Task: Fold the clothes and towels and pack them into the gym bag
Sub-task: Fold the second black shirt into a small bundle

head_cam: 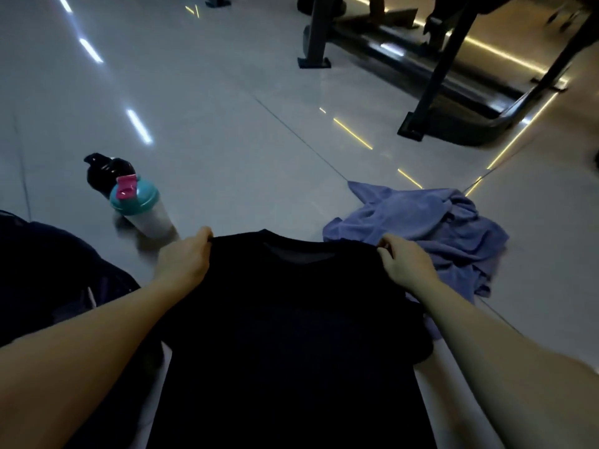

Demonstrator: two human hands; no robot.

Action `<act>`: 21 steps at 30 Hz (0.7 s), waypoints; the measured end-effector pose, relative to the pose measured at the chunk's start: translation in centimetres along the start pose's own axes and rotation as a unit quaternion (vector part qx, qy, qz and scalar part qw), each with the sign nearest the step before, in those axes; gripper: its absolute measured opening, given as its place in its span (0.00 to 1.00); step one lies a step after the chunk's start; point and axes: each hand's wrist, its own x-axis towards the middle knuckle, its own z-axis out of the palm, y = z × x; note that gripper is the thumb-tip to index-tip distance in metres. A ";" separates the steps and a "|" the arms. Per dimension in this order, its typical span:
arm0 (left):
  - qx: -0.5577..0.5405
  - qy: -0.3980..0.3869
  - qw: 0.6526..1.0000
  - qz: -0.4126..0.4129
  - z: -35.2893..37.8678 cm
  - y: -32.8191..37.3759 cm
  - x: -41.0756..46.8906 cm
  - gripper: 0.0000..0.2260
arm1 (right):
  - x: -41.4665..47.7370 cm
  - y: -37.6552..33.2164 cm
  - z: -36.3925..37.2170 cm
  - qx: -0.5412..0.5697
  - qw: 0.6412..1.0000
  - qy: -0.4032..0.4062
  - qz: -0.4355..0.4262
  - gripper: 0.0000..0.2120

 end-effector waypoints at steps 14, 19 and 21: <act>0.023 -0.046 0.995 -0.085 6.9 -1.6 -2.4 0.15 | 0.5 -10.7 11.6 -0.174 0.947 -0.024 -0.268 0.20; 0.174 -0.089 0.980 -0.041 5.7 -1.3 -9.8 0.23 | -3.0 -17.1 16.8 -0.173 0.908 -0.195 -0.327 0.32; 0.255 -0.143 0.956 -0.040 5.1 -2.5 -11.5 0.29 | -3.2 -18.0 17.3 -0.198 0.907 -0.232 -0.291 0.32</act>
